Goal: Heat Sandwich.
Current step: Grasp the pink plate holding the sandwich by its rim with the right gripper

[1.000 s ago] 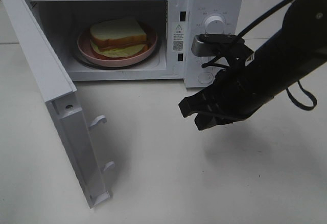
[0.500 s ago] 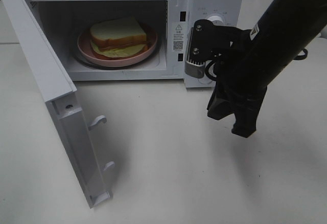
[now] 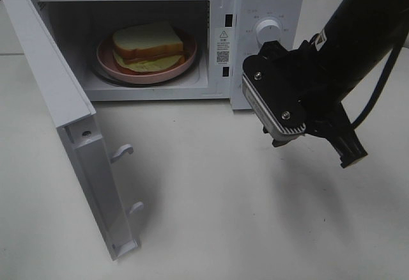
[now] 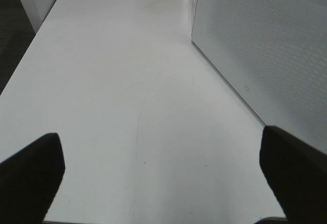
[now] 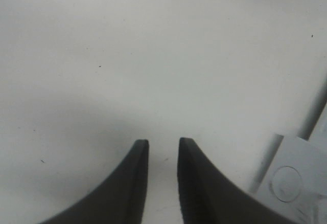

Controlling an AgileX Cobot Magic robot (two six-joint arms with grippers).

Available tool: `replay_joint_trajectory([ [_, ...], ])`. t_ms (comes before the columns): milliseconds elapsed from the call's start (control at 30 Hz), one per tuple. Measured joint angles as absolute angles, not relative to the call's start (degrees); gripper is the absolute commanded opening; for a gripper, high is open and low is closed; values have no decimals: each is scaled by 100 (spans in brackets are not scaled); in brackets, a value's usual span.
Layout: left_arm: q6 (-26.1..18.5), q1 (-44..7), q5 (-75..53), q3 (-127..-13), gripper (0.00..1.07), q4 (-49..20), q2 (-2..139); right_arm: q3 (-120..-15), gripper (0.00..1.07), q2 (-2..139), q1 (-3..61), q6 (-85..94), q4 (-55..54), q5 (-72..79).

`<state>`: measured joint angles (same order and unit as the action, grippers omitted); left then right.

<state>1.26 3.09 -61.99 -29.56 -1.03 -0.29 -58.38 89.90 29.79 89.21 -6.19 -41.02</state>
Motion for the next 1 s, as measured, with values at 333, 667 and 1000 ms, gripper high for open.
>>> replay_joint_trajectory([
  [333,126,309,-6199,-2956,96,-103,-29,-5838,99,8990,2974,8302,-372,-3747],
  [667,126,309,-6199,-2956,96,-103,-29,-5993,98,9007,2974,7597,275,-3472],
  [1000,126,309,-6199,-2956,96,-103,-29,-6503,94,9654,3065,7890,281,-3071],
])
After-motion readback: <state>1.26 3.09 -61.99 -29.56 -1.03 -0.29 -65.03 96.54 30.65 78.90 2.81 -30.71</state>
